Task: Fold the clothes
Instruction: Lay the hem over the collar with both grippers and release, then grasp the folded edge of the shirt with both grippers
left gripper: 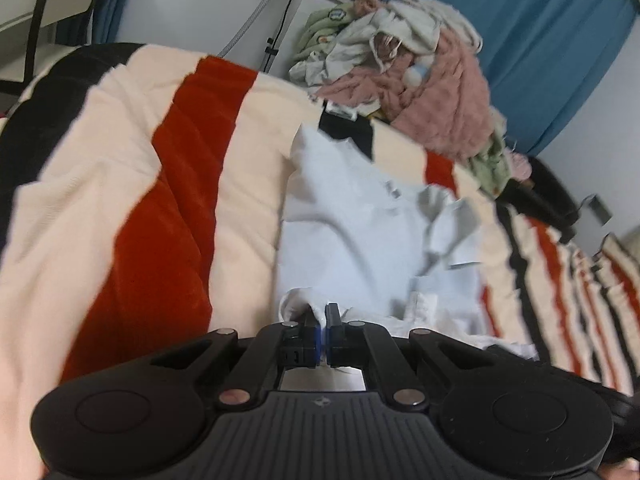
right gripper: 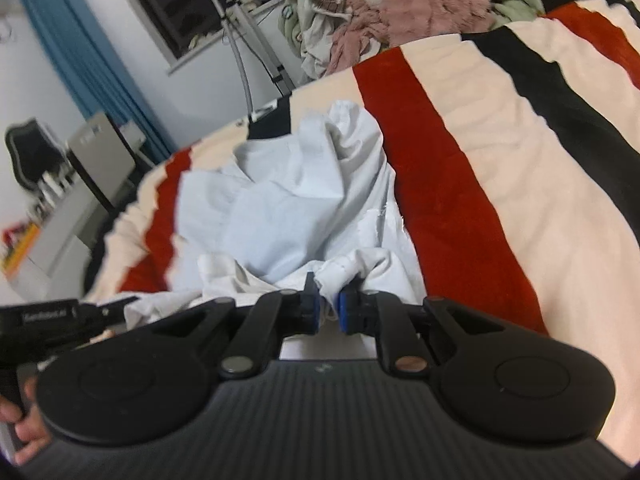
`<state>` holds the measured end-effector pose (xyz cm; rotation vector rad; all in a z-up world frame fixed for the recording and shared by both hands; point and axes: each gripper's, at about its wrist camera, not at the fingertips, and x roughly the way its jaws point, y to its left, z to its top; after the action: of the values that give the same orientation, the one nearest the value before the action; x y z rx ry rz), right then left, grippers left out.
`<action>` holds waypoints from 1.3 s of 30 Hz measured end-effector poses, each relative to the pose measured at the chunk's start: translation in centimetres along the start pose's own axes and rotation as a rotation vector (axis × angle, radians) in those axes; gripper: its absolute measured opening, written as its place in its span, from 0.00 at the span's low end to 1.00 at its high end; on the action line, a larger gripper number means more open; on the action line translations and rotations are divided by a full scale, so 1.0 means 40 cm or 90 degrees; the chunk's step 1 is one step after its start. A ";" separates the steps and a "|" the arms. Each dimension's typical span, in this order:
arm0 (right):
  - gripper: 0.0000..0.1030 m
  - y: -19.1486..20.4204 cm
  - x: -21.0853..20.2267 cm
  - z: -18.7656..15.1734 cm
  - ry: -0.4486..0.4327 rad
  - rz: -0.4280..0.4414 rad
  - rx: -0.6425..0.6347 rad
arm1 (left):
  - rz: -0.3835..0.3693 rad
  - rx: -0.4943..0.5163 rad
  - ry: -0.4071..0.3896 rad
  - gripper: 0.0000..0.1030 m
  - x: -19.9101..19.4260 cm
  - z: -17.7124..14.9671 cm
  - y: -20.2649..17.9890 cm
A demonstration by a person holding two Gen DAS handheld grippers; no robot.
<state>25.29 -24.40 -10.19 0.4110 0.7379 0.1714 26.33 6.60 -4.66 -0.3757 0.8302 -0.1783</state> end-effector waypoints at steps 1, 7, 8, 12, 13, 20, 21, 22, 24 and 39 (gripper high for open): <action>0.13 -0.004 0.018 -0.007 0.002 -0.004 -0.009 | 0.000 0.003 0.002 0.02 0.028 -0.009 0.006; 0.14 0.013 0.042 -0.030 0.003 -0.027 -0.047 | 0.000 0.026 -0.002 0.04 0.080 -0.039 0.014; 0.14 0.020 0.035 -0.026 0.004 -0.031 -0.048 | 0.003 0.030 -0.004 0.06 0.065 -0.036 0.008; 0.66 0.047 -0.031 -0.013 -0.012 -0.023 -0.038 | 0.012 0.071 -0.032 0.50 -0.029 -0.029 -0.032; 0.78 0.058 -0.057 -0.013 -0.026 -0.021 -0.042 | 0.012 0.084 -0.044 0.55 -0.063 -0.030 -0.045; 0.80 0.142 -0.267 -0.023 -0.105 -0.040 -0.105 | 0.016 0.164 -0.126 0.86 -0.315 -0.057 -0.147; 0.80 0.153 -0.298 -0.029 -0.117 -0.043 -0.114 | 0.014 0.174 -0.136 0.89 -0.349 -0.065 -0.159; 0.80 0.162 -0.327 -0.036 -0.129 -0.044 -0.121 | 0.014 0.182 -0.146 0.91 -0.378 -0.079 -0.169; 0.80 0.177 -0.386 -0.056 -0.153 -0.045 -0.130 | 0.014 0.197 -0.166 0.96 -0.438 -0.108 -0.187; 0.80 0.163 -0.520 -0.292 -0.231 -0.051 -0.156 | 0.028 0.287 -0.284 1.00 -0.568 -0.400 -0.197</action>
<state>2.08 -21.07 -2.38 0.1703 0.3694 0.1060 -0.79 2.07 4.16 0.0322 0.3399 -0.2238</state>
